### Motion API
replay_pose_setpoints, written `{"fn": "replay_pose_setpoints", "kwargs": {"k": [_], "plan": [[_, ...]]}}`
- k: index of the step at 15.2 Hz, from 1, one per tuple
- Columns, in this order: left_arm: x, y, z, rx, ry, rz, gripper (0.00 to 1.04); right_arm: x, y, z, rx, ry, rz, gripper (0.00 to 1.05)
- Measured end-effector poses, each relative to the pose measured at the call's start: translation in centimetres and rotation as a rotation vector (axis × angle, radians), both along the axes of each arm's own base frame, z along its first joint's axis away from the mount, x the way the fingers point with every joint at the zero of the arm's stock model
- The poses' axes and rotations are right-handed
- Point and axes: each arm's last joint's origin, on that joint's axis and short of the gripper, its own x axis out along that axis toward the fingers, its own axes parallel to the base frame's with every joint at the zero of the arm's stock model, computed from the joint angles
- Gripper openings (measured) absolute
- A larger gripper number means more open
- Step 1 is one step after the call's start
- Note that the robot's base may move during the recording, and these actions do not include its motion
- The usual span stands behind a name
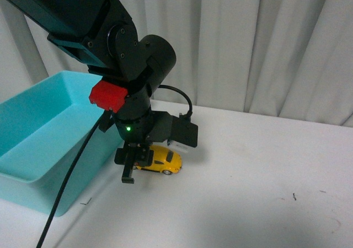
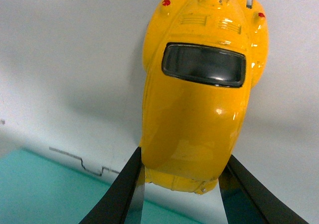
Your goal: Wind up and store yellow beetle toy
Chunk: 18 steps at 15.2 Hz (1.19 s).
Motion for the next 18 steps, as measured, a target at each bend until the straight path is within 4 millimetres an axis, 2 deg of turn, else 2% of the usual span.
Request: {"fn": "replay_pose_setpoints", "kwargs": {"k": [2,3,5,6,8,9,11,12,13,14,18], "plan": [[-0.8,-1.1,0.9,-0.052,0.059,-0.15,0.36,0.0,0.0,0.0,0.0,0.0,0.0,0.98],[-1.2,-1.7,2.0,-0.114,0.06,-0.179,0.36,0.0,0.0,0.0,0.0,0.0,0.0,0.98],[-1.3,-2.1,5.8,-0.26,-0.008,-0.186,0.36,0.0,0.0,0.0,0.0,0.0,0.0,0.98],[-0.9,-1.6,9.0,-0.336,-0.09,-0.158,0.36,0.0,0.0,0.0,0.0,0.0,0.0,0.98],[-0.4,1.5,14.8,-0.481,-0.265,-0.041,0.35,0.0,0.0,0.0,0.0,0.0,0.0,0.98],[-0.3,4.0,17.3,-0.537,-0.355,0.055,0.35,0.0,0.0,0.0,0.0,0.0,0.0,0.98],[-0.2,8.4,20.0,-0.61,-0.473,0.273,0.35,0.0,0.0,0.0,0.0,0.0,0.0,0.98],[-0.3,10.8,20.2,-0.64,-0.5,0.403,0.35,0.0,0.0,0.0,0.0,0.0,0.0,0.98],[-1.1,14.4,18.3,-0.573,-0.501,0.654,0.35,0.0,0.0,0.0,0.0,0.0,0.0,0.98],[-1.2,16.1,15.9,-0.514,-0.478,0.782,0.35,0.0,0.0,0.0,0.0,0.0,0.0,0.98],[-0.6,18.3,10.5,-0.393,-0.394,1.006,0.35,0.0,0.0,0.0,0.0,0.0,0.0,0.98]]}}
